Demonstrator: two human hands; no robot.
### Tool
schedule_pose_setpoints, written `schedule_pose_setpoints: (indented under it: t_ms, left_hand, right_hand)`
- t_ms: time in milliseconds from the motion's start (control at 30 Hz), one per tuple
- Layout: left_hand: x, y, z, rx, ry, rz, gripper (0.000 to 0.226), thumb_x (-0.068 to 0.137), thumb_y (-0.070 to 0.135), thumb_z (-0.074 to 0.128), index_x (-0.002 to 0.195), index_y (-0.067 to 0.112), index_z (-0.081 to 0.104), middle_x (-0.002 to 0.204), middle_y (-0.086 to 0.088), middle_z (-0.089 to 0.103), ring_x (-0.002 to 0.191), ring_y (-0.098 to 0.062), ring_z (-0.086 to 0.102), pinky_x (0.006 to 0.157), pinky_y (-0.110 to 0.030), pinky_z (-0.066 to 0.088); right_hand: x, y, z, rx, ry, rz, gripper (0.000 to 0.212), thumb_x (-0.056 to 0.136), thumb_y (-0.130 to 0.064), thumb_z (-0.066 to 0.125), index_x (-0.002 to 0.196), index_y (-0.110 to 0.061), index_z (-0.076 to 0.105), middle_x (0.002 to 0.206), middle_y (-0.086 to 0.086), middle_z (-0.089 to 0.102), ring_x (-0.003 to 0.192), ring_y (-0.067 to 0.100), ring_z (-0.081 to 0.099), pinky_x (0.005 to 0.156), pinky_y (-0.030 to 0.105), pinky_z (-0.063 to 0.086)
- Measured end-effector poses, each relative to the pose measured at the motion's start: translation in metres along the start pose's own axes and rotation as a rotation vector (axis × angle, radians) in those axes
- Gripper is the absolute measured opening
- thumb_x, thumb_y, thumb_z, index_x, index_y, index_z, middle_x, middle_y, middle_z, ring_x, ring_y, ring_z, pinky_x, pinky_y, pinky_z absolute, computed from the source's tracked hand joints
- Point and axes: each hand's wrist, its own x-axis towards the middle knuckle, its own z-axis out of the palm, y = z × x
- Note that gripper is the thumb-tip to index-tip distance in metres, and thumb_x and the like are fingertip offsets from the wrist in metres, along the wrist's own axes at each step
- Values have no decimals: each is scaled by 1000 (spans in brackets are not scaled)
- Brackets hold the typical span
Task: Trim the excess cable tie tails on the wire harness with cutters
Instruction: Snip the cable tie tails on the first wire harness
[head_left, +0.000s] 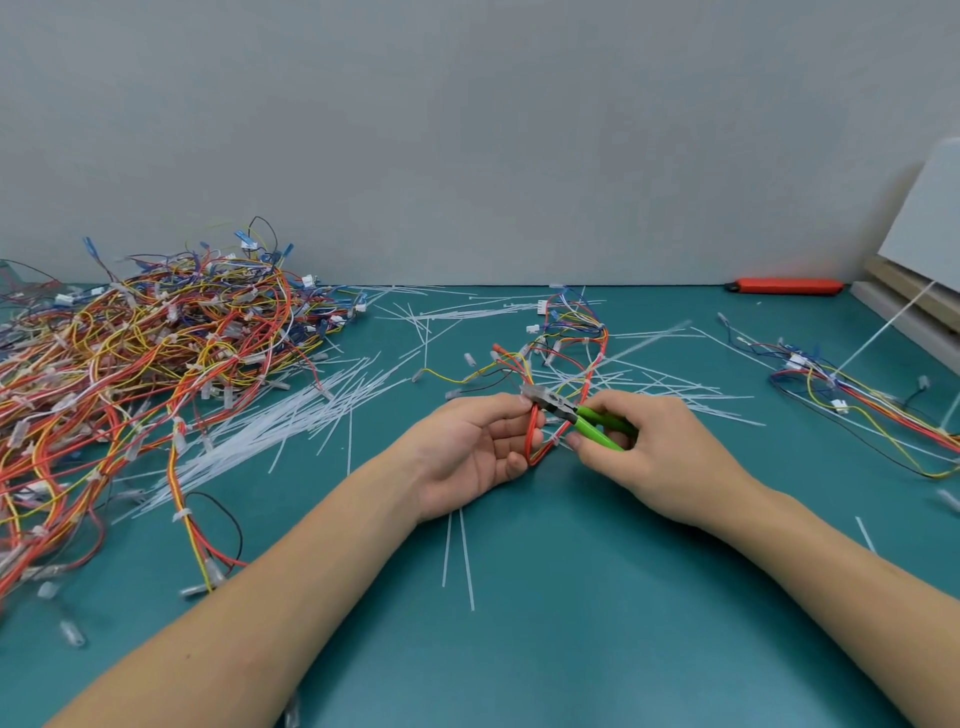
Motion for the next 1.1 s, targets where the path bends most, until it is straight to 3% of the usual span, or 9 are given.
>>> schedule_pose_setpoints:
  t_ms: [100, 333, 533, 700, 833, 1000, 1100]
  left_hand:
    - [0, -1, 0, -1, -3, 4, 20, 96, 12, 62, 80, 14, 74, 79, -4, 71, 65, -14, 68, 48, -19, 46]
    - [-1, 0, 0, 12, -11, 8, 31, 97, 13, 61, 71, 17, 77, 78, -2, 71, 66, -13, 68, 49, -18, 46]
    - [0, 1, -1, -4, 0, 2, 17, 96, 12, 62, 83, 13, 72, 79, -4, 71, 65, -14, 69, 47, -19, 46]
    - [1, 0, -1, -7, 2, 1, 23, 96, 12, 61, 78, 14, 75, 78, -4, 72, 65, -14, 69, 47, -19, 46]
    - [0, 0, 0, -1, 8, 5, 24, 97, 12, 61, 77, 14, 74, 79, -4, 71, 65, -14, 68, 47, -19, 46]
    - [0, 1, 0, -3, 4, 4, 33, 96, 12, 60, 69, 16, 78, 78, -3, 71, 65, -13, 69, 47, -19, 46]
    - [-1, 1, 1, -6, 6, 4, 31, 96, 12, 61, 70, 16, 77, 77, -3, 71, 64, -13, 69, 47, -19, 47]
  right_hand:
    - [-1, -1, 2, -19, 20, -30, 10, 90, -44, 71, 92, -35, 66, 69, -6, 59, 63, 12, 51, 61, 31, 44]
    - [-1, -1, 2, 10, 63, -42, 28, 84, -52, 70, 107, -36, 70, 93, -14, 71, 88, 11, 67, 77, 21, 50]
    - [0, -1, 2, 7, 49, -12, 21, 85, -54, 68, 96, -36, 71, 70, -4, 61, 63, 11, 51, 62, 34, 46]
    - [0, -1, 3, 2, 40, 6, 24, 86, -55, 68, 92, -32, 67, 64, -2, 54, 60, 14, 45, 59, 36, 43]
    - [-1, -4, 3, 0, 48, -15, 17, 87, -49, 70, 95, -35, 67, 71, -5, 59, 62, 11, 49, 60, 26, 42]
    - [-1, -2, 2, 7, 0, 3, 17, 92, -47, 71, 94, -31, 67, 67, 1, 57, 61, 17, 48, 61, 34, 43]
    - [-1, -2, 3, -4, -1, -8, 15, 93, -43, 72, 91, -30, 65, 67, -1, 57, 61, 15, 48, 61, 32, 43]
